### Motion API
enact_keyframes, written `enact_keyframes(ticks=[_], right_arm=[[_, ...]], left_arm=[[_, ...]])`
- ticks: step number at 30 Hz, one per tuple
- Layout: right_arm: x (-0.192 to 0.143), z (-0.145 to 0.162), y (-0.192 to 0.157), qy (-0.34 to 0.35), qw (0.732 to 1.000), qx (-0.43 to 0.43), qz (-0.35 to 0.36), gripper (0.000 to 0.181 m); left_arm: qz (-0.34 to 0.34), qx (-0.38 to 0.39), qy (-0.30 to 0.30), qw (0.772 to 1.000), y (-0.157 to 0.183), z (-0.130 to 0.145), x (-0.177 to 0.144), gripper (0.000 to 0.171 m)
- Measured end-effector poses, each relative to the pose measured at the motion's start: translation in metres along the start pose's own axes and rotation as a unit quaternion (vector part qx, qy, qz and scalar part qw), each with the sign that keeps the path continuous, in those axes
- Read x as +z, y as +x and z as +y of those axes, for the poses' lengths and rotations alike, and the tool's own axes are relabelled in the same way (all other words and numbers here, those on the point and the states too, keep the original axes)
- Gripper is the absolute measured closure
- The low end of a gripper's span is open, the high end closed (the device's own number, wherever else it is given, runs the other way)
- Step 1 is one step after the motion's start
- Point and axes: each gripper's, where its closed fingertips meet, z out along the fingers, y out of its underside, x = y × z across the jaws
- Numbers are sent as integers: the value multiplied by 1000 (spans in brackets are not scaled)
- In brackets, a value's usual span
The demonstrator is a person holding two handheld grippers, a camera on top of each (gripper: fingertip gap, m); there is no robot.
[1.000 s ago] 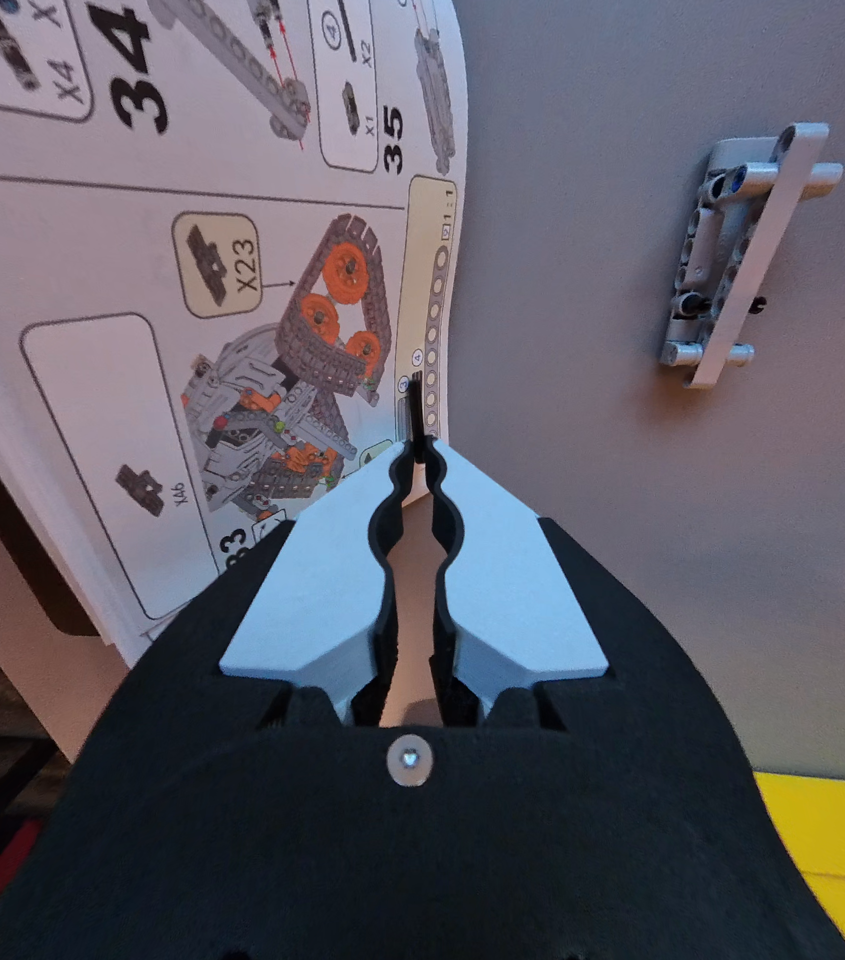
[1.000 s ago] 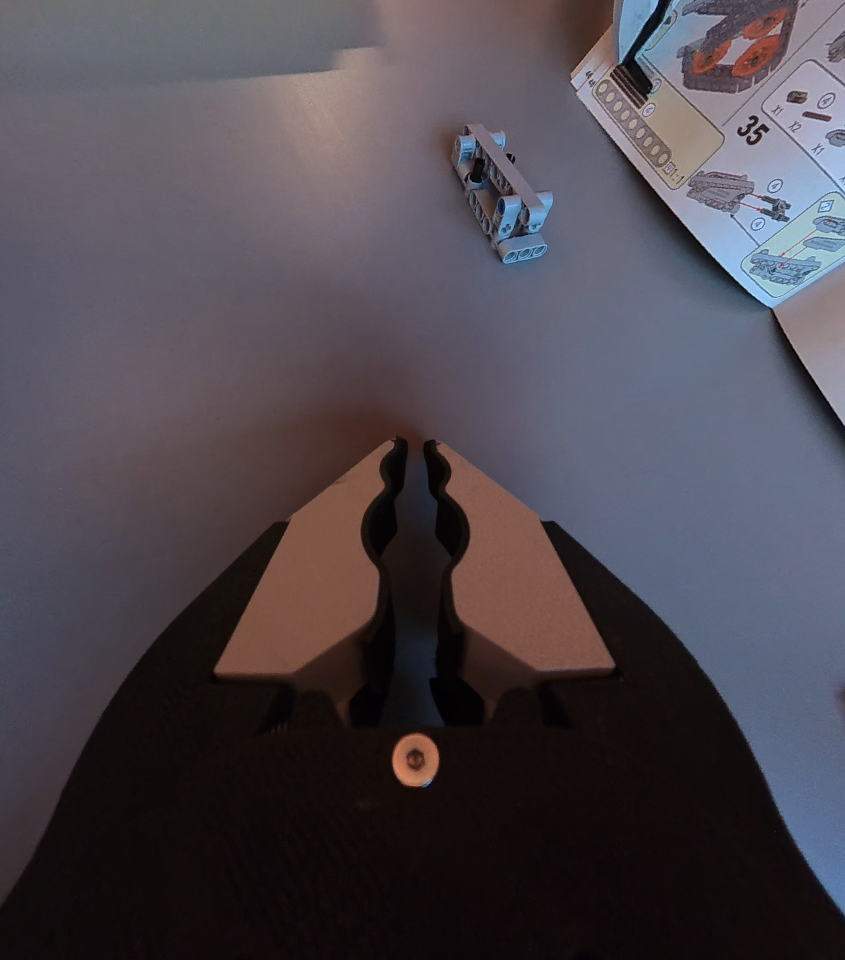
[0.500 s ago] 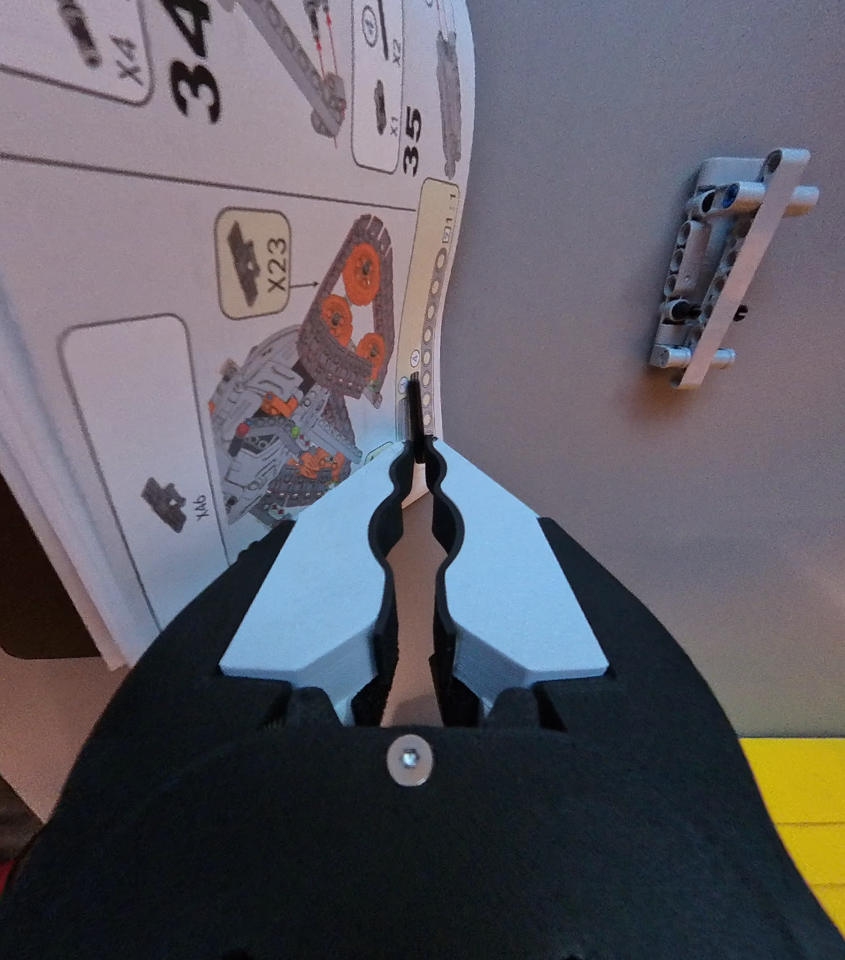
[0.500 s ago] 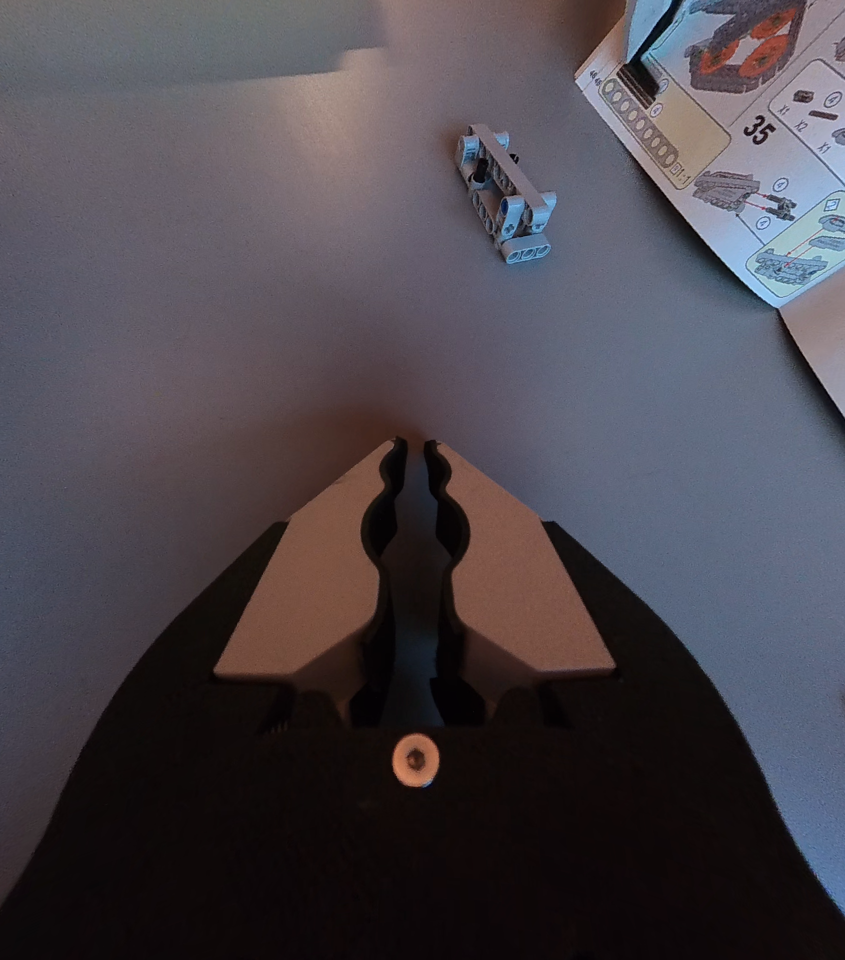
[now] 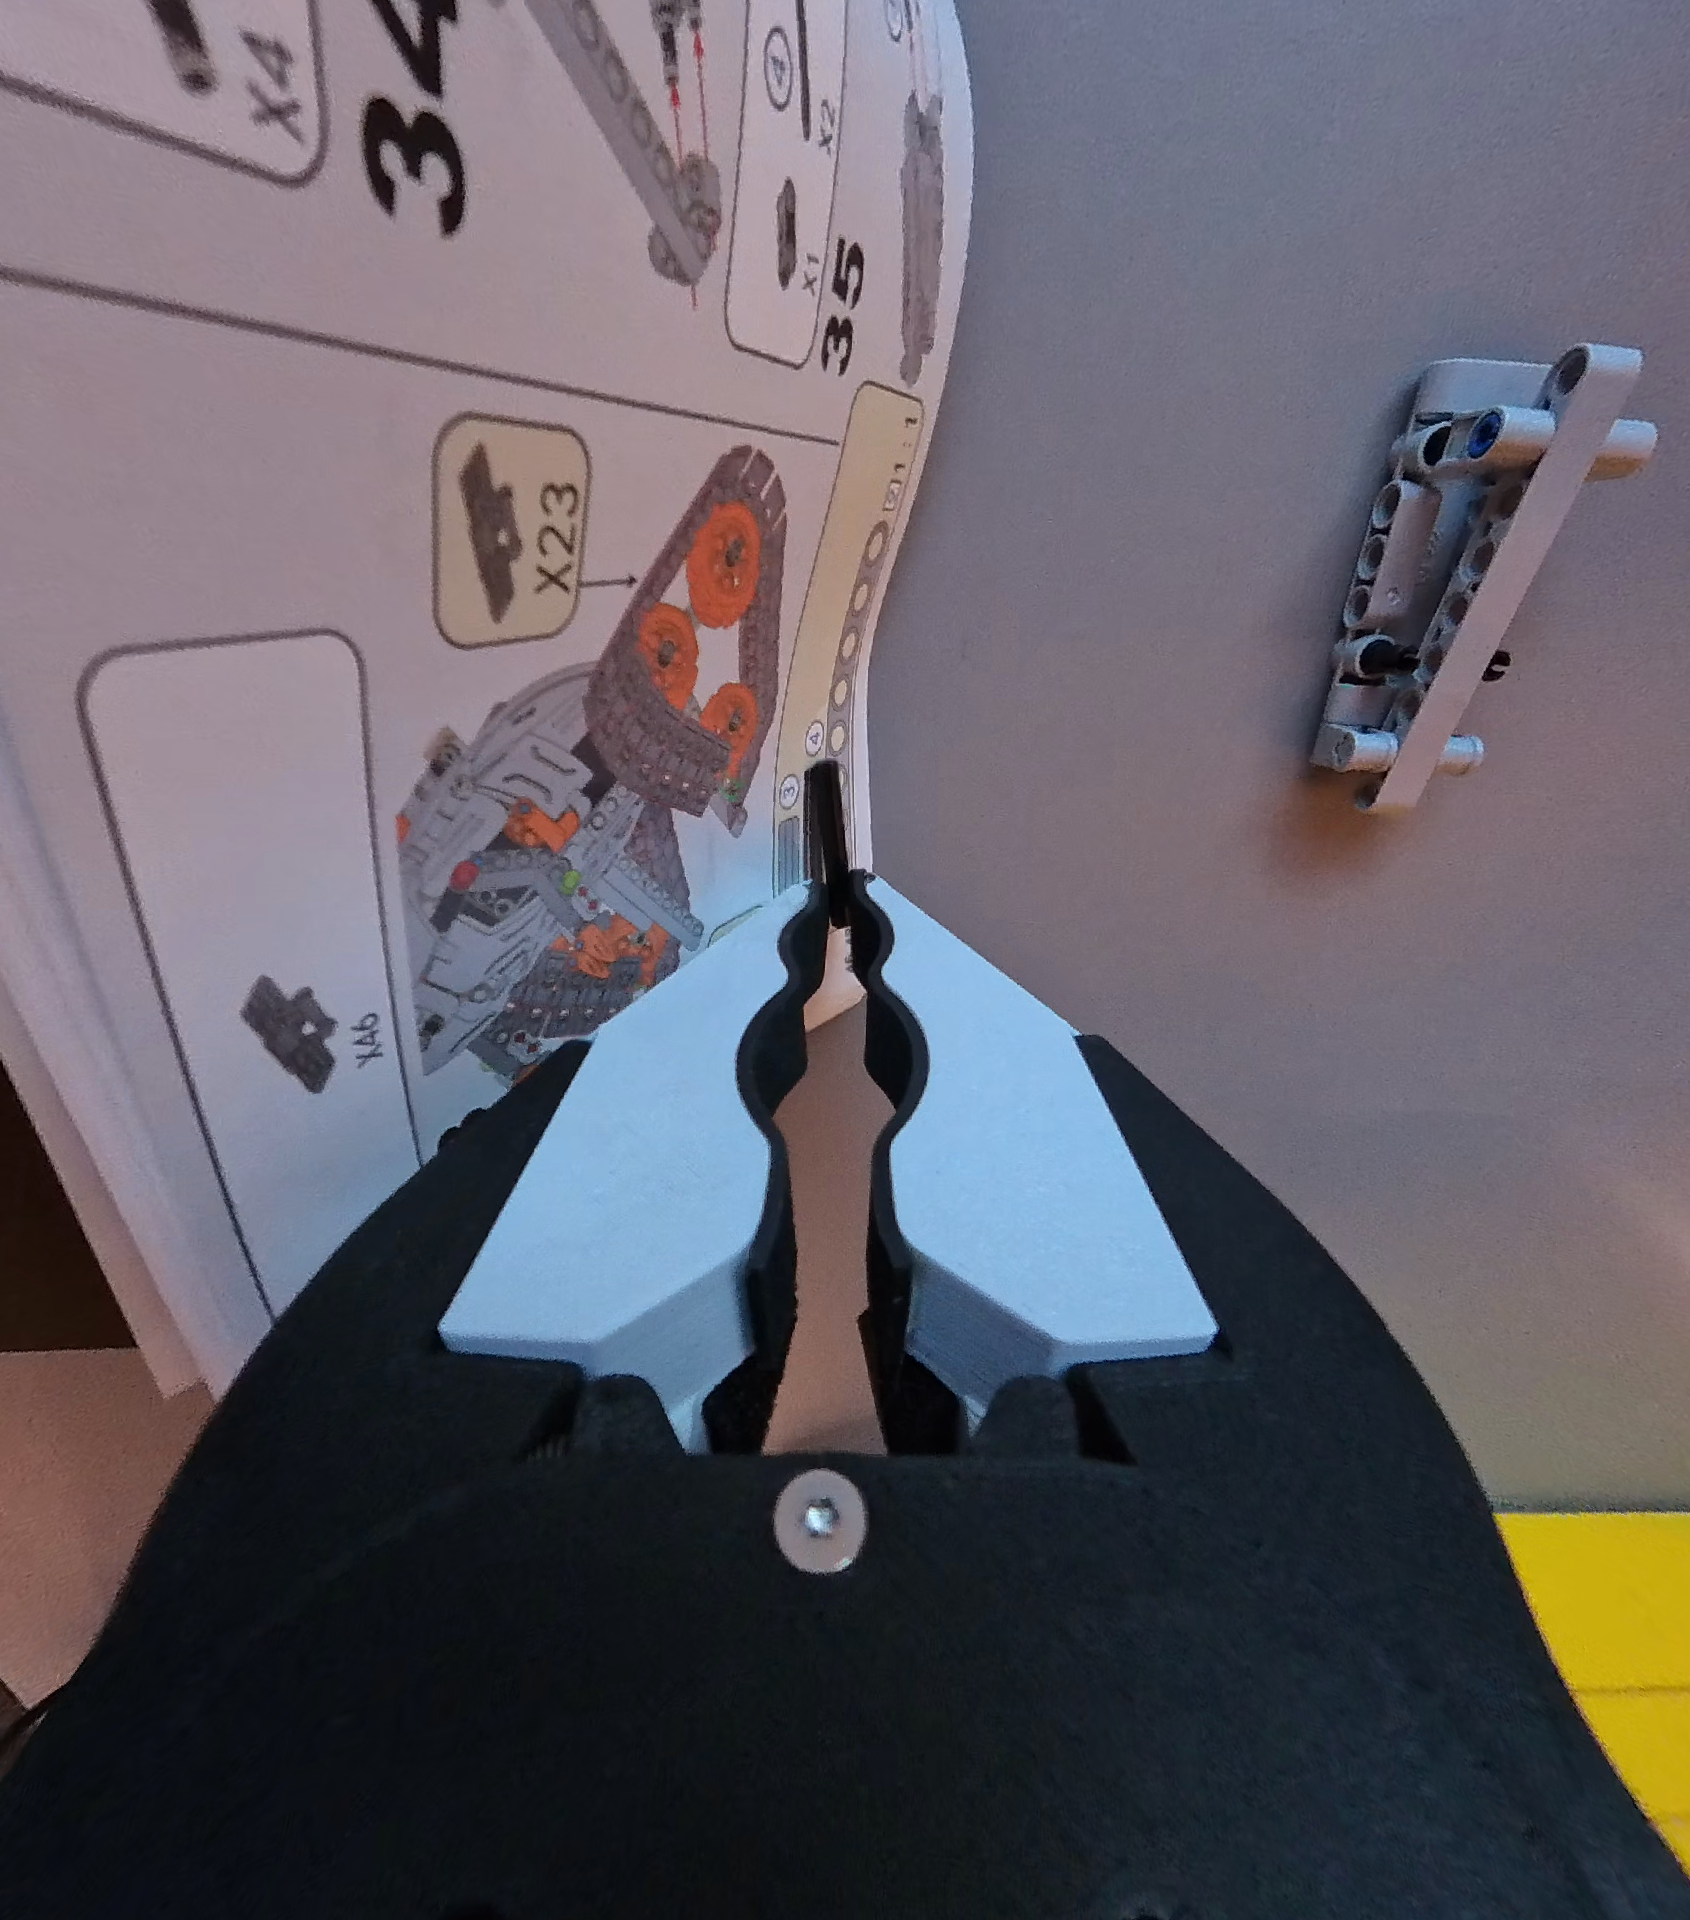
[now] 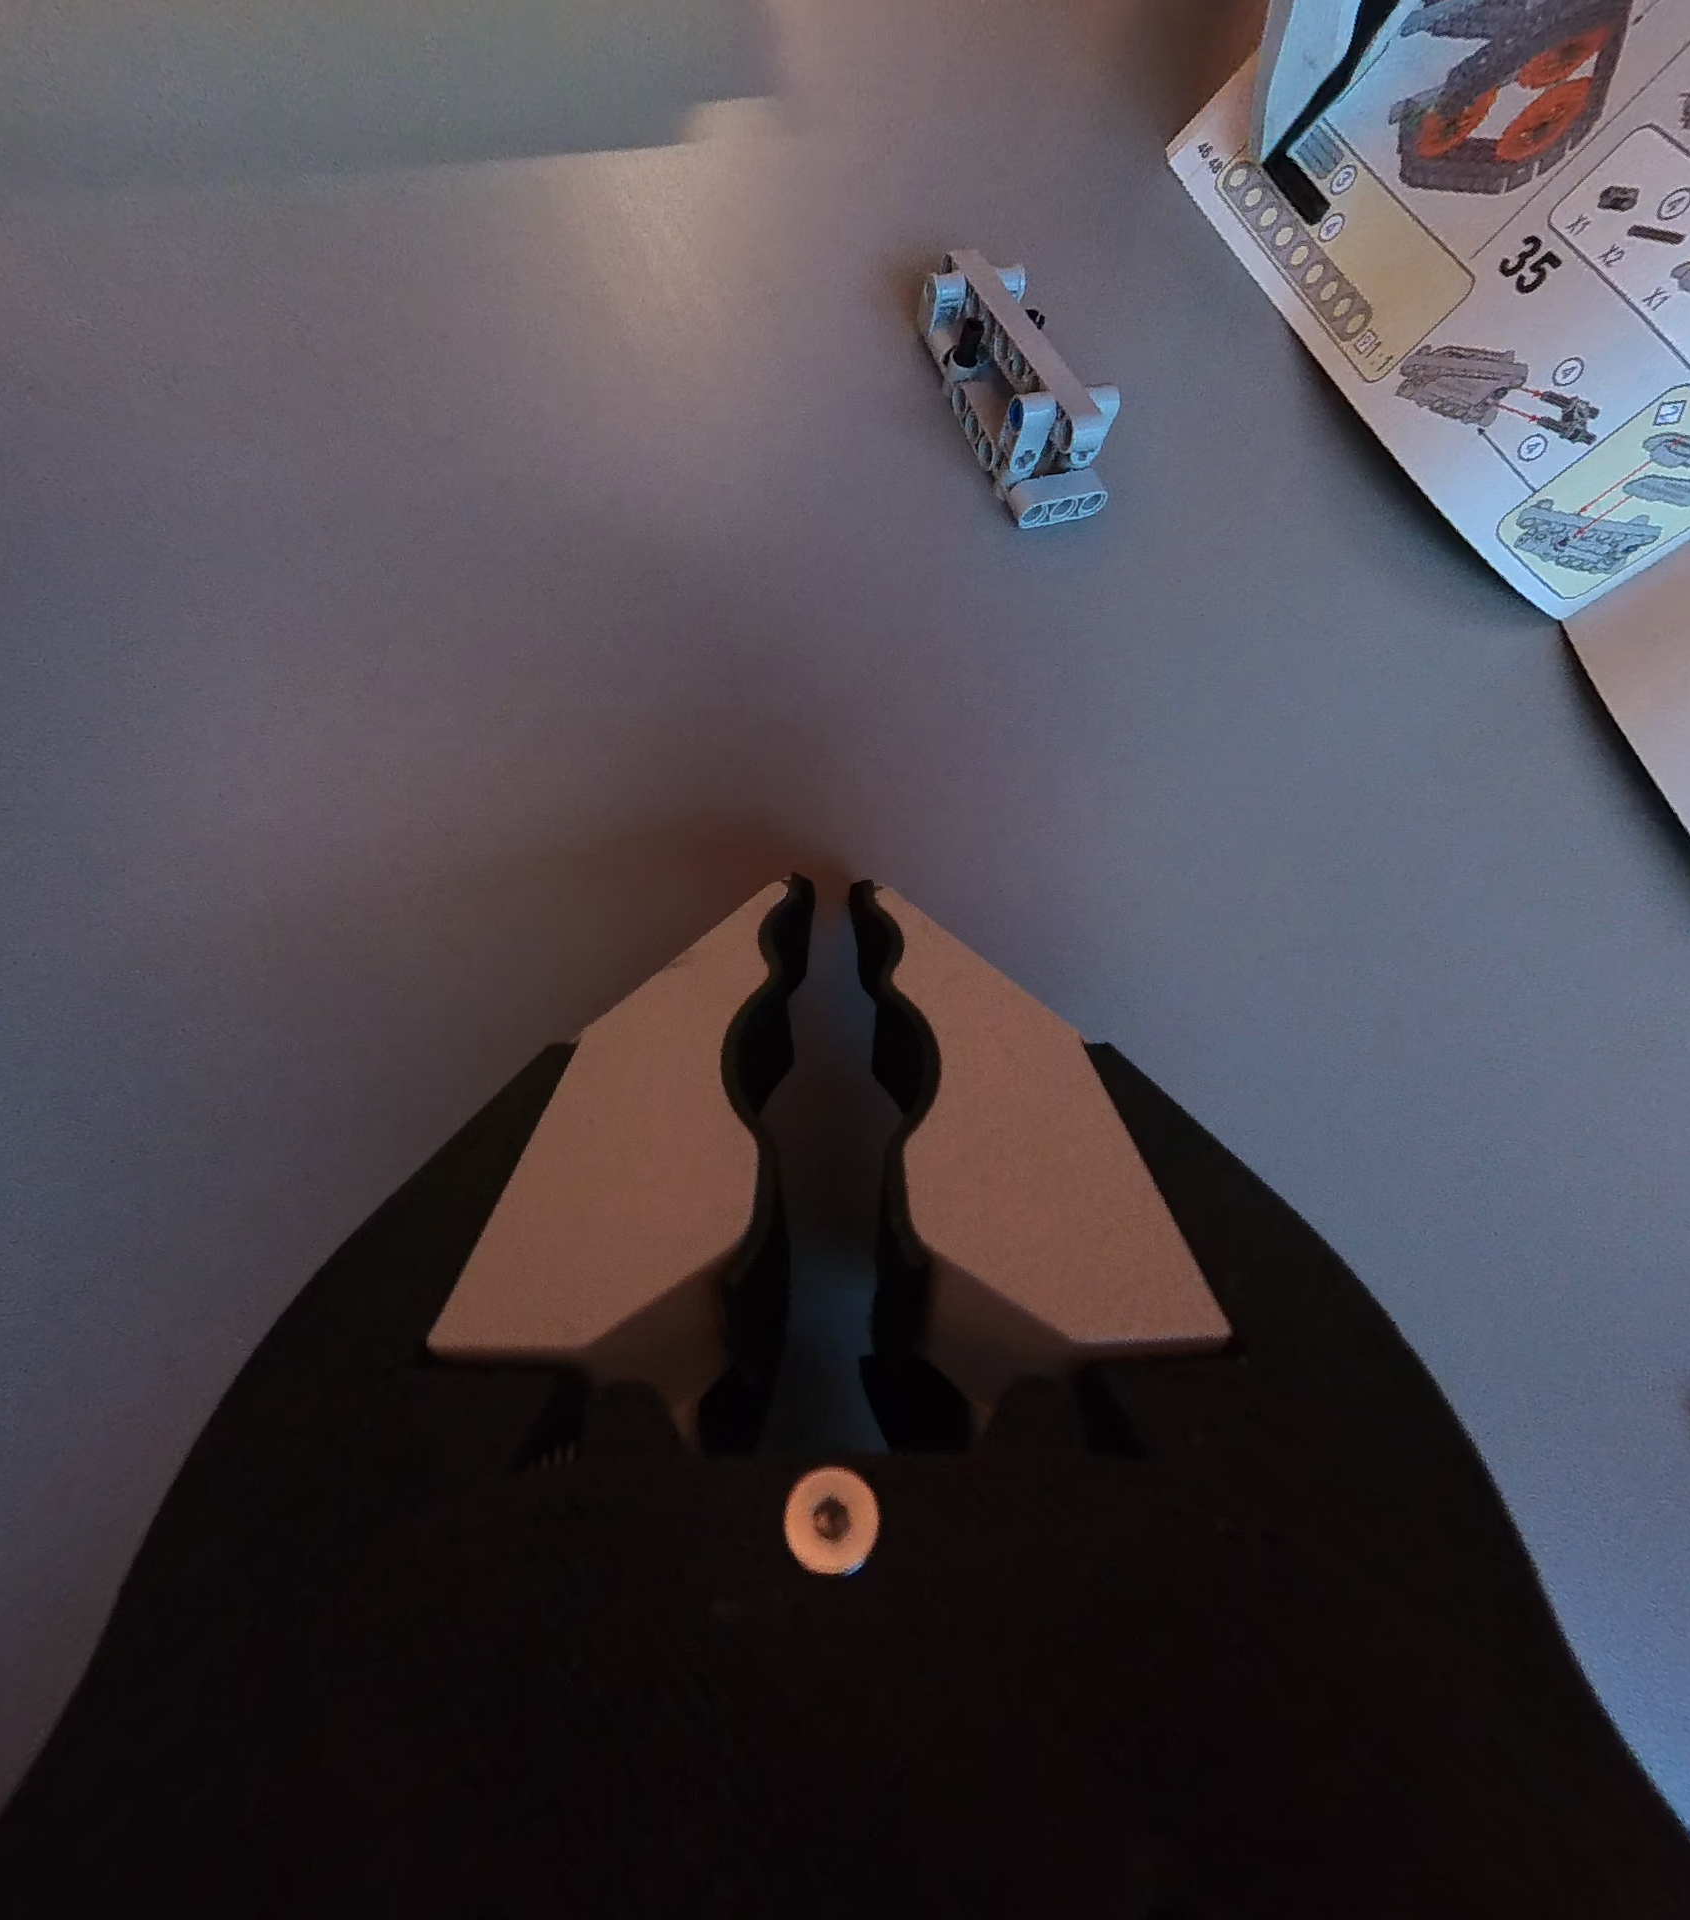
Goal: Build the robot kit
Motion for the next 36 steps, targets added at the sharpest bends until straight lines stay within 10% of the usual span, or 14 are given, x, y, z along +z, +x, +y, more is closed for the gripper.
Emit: enact_keyframes(ticks=[36], right_arm=[[-1, 1, -2, 0, 1000, 2, -6, 172]], left_arm=[[-62, 32, -5, 998, -13, 2, -3, 170]])
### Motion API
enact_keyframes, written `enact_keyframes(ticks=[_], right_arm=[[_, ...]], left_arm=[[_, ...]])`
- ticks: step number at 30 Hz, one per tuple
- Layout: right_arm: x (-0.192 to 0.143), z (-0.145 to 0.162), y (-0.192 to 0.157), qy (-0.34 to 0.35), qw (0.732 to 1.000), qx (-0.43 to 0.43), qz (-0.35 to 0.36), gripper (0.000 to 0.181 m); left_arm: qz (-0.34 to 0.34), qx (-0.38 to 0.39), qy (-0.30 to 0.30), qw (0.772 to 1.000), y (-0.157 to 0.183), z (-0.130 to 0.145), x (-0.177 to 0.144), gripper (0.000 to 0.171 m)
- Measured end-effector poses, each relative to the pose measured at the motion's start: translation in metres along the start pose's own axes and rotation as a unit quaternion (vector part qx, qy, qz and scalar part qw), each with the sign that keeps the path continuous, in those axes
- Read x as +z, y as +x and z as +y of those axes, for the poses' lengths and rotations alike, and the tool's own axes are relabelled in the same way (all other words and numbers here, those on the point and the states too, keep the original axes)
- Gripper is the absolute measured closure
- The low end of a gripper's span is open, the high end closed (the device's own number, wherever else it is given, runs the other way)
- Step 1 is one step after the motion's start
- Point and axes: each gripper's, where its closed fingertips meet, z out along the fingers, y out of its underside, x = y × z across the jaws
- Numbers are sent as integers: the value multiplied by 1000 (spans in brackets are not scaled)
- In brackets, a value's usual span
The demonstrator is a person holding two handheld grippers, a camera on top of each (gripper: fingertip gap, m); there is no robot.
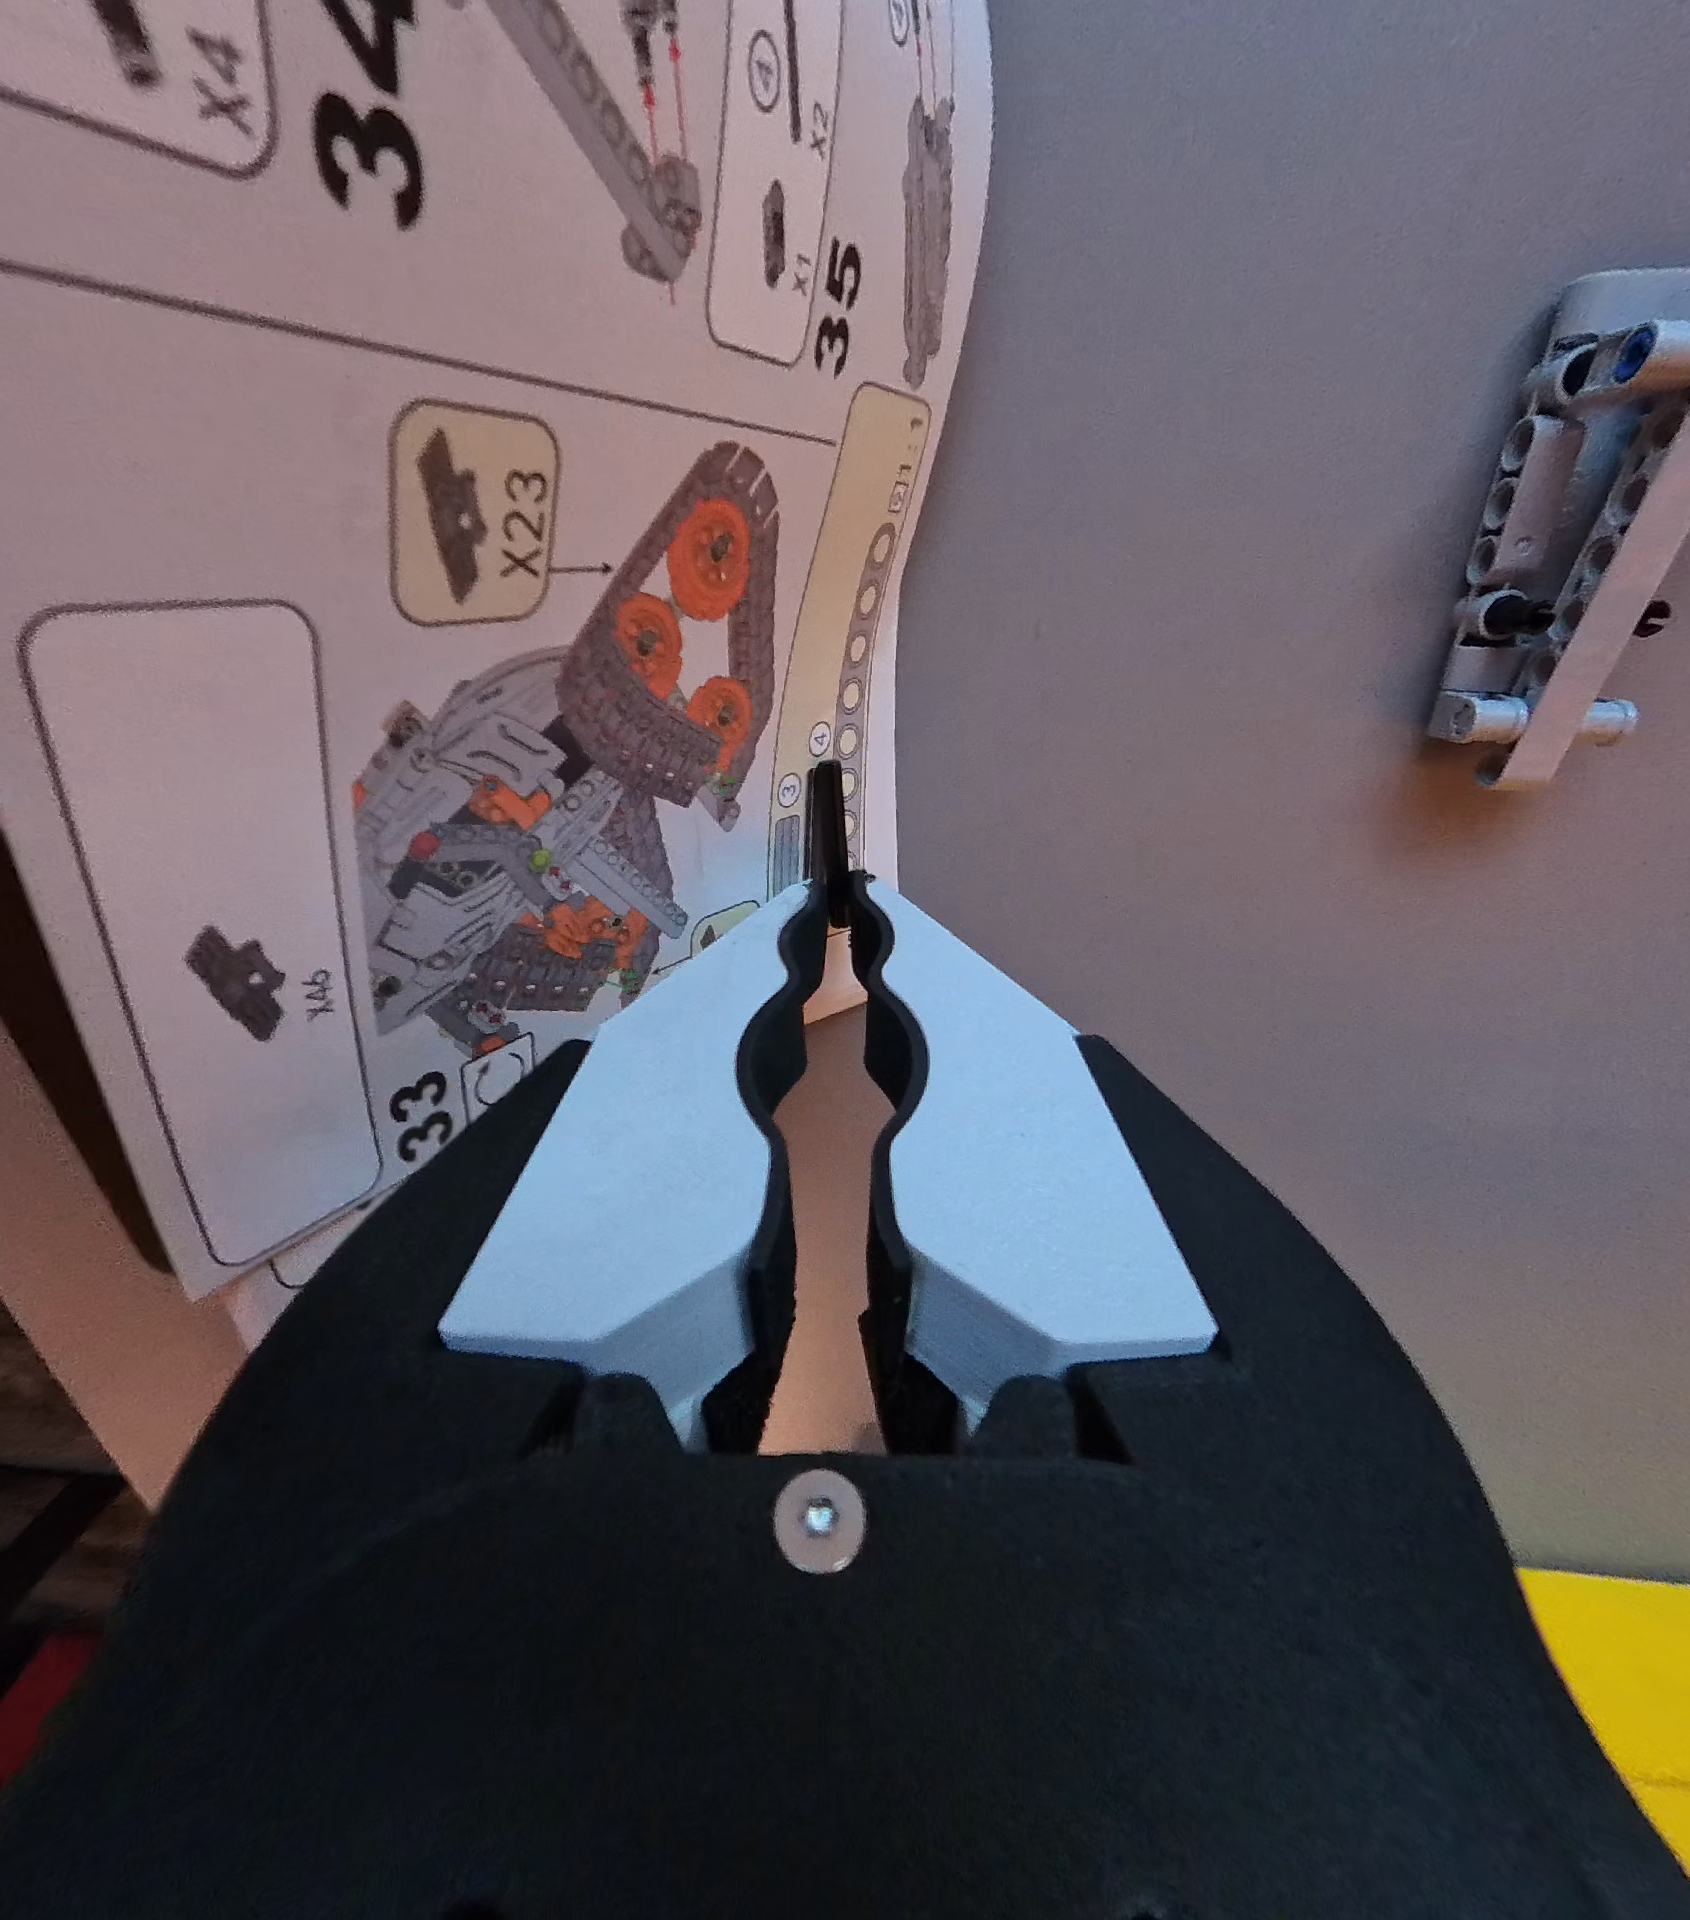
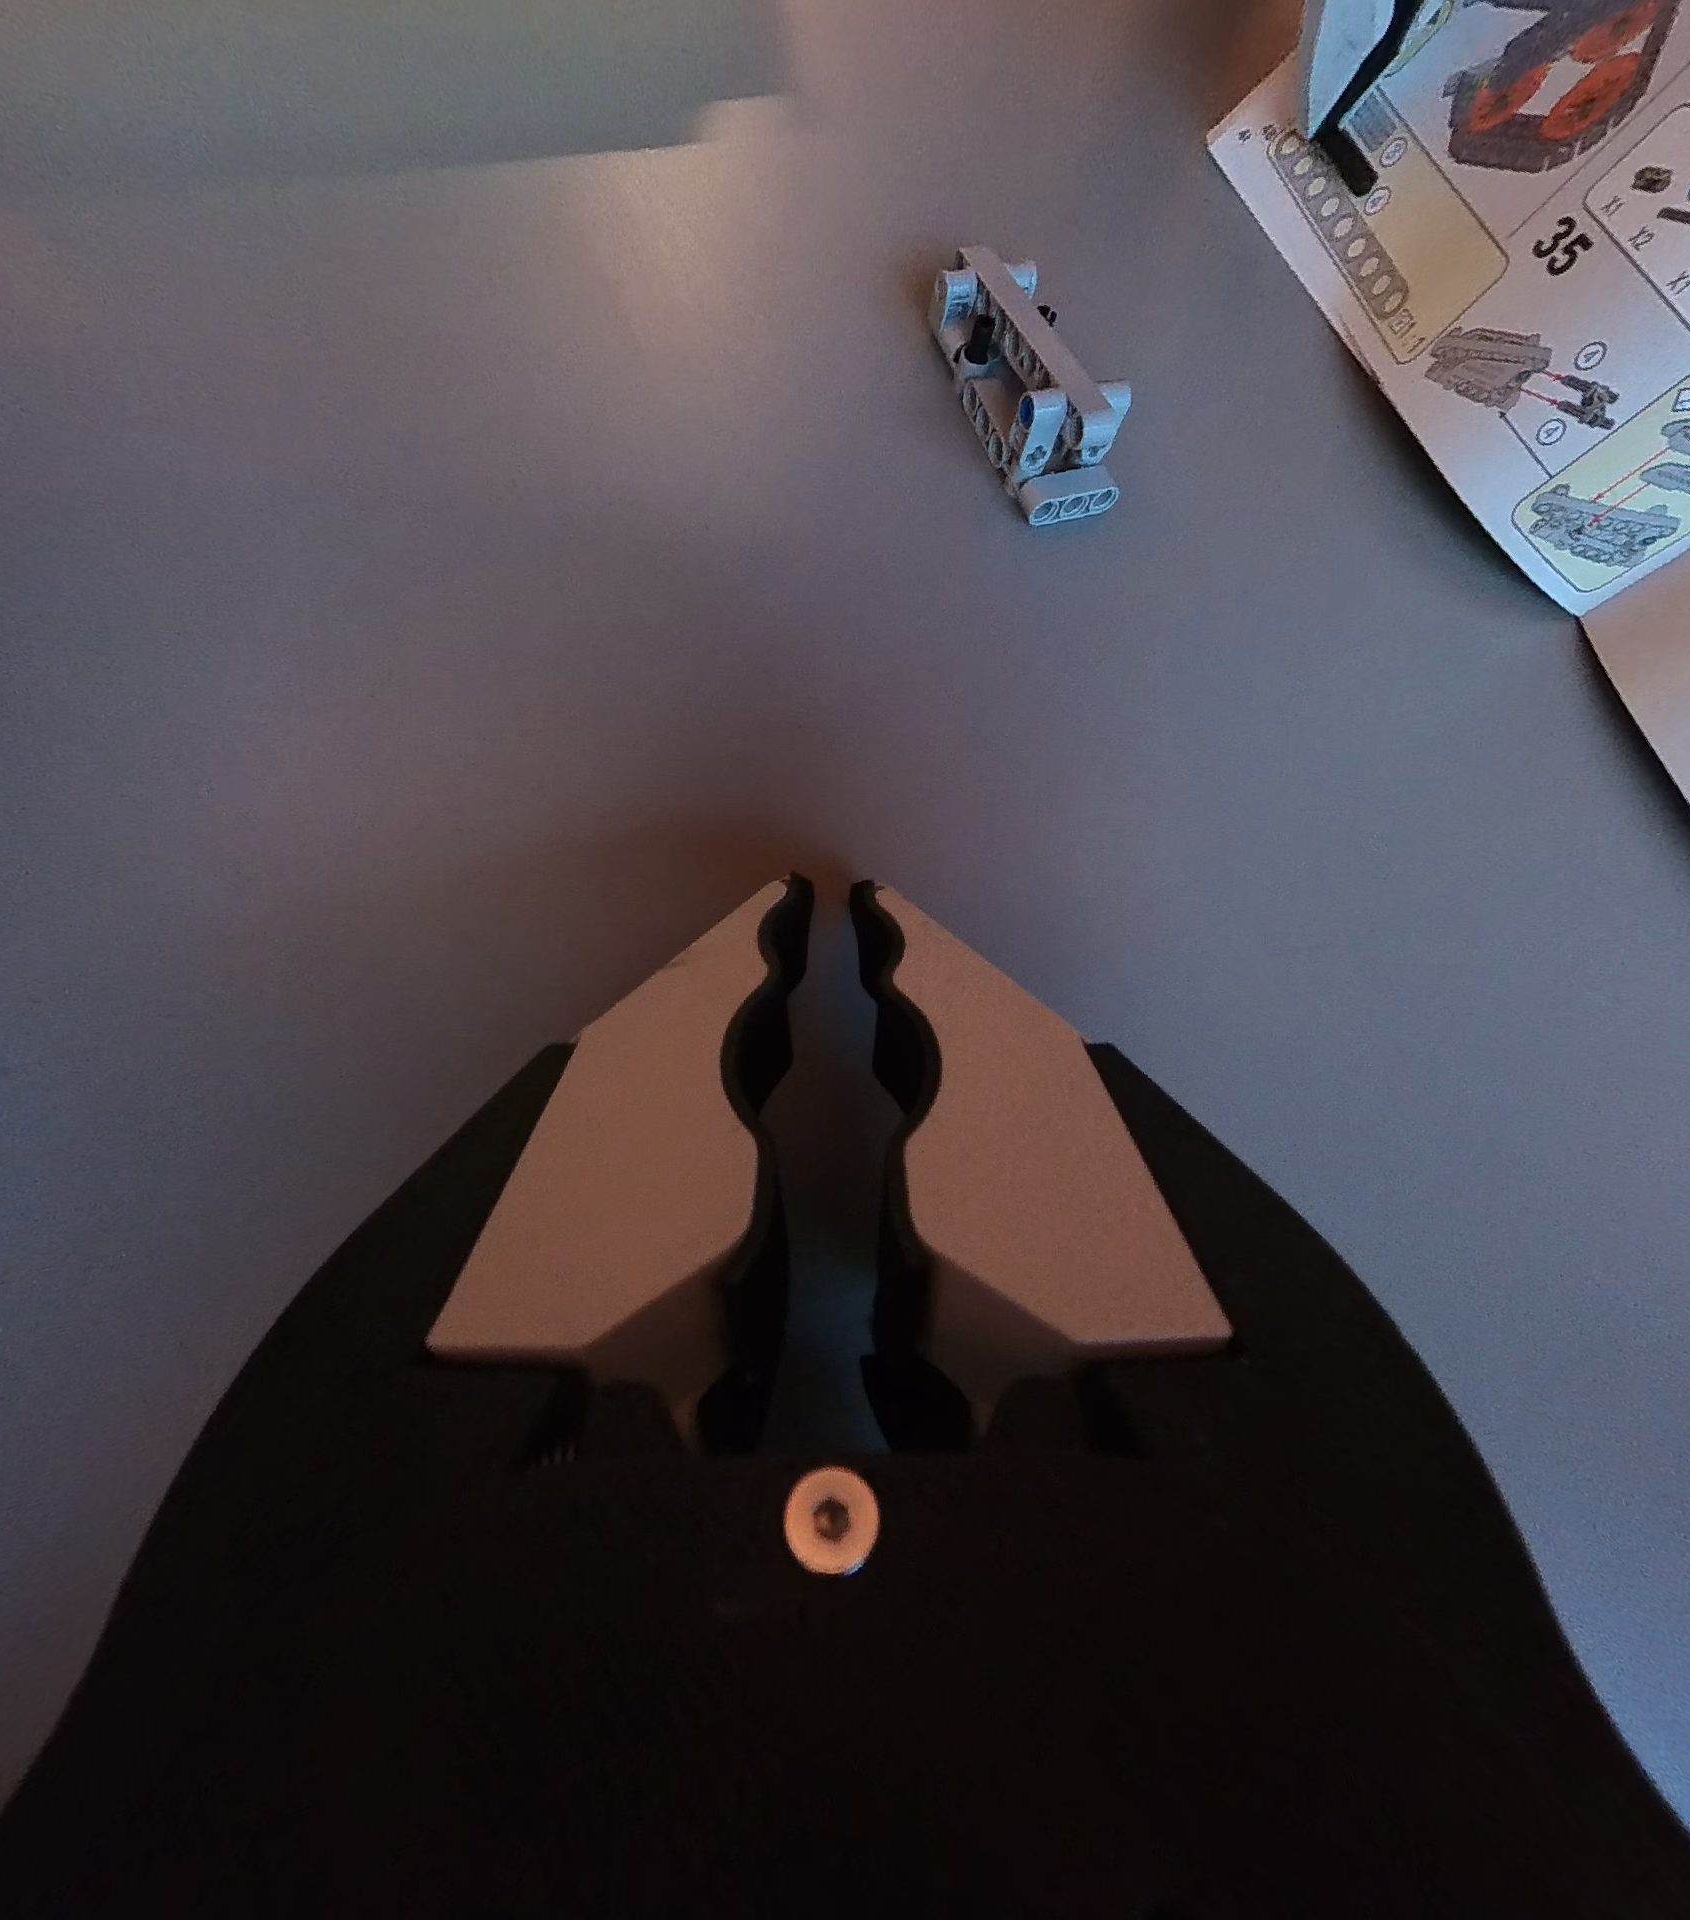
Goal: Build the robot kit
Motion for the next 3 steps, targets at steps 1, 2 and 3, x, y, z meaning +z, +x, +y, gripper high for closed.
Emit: enact_keyframes(ticks=[1, 2, 3], right_arm=[[0, 0, 0, 0, 1000, 1, -1, 172], [0, 0, 0, 0, 1000, 1, -1, 172], [0, 0, 0, 0, 1000, 1, -1, 172]], left_arm=[[-7, 5, 1, 1000, 0, 0, 0, 170], [-15, 9, 3, 1000, 0, 0, 0, 170], [-23, 13, 5, 1000, 0, 0, 0, 170]])
